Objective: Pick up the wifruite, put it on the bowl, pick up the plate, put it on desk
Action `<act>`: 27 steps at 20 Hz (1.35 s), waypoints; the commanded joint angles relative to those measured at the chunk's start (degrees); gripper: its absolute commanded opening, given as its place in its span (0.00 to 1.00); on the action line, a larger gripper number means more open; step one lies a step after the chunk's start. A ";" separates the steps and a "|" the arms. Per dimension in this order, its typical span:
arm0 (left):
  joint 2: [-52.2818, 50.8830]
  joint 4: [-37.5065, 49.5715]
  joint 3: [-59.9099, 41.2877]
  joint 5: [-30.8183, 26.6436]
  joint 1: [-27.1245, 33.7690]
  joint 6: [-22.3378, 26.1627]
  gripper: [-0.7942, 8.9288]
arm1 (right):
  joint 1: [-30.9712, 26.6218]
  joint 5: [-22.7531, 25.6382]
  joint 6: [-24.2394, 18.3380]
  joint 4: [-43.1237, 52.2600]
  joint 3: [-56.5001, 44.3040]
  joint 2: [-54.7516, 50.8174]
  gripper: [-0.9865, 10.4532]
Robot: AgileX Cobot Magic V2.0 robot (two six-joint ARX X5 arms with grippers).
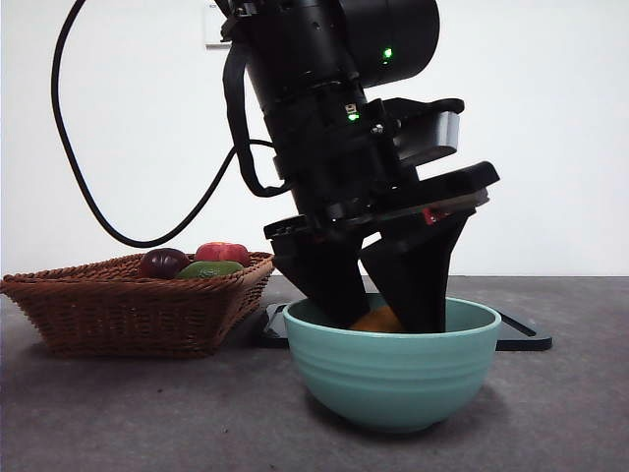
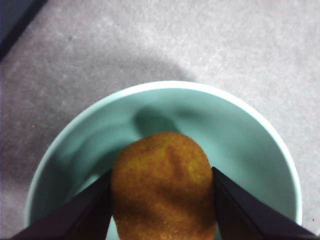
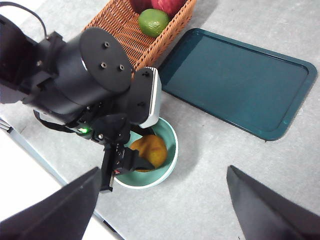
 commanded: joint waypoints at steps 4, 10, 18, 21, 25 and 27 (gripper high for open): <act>1.20 0.66 0.96 -0.09 -1.20 0.66 0.45 | 0.26 -0.11 0.15 0.52 1.03 0.22 0.44; -0.35 -1.84 2.84 -0.09 -1.20 0.44 0.45 | 0.26 -0.09 0.15 0.52 1.05 0.22 0.44; -16.24 -3.69 5.35 -0.09 3.19 -1.79 0.44 | 0.26 -0.09 0.13 0.50 1.05 0.24 0.44; -24.76 -4.04 5.35 -0.07 7.54 -2.93 0.44 | 0.26 -0.11 0.15 0.50 1.05 0.24 0.44; -34.45 -6.08 4.24 0.22 13.75 -4.31 0.44 | 0.26 -0.11 0.13 0.50 1.05 0.24 0.44; -39.50 -7.26 1.16 0.92 16.11 -4.31 0.44 | 0.26 -0.09 0.13 0.50 1.05 0.24 0.44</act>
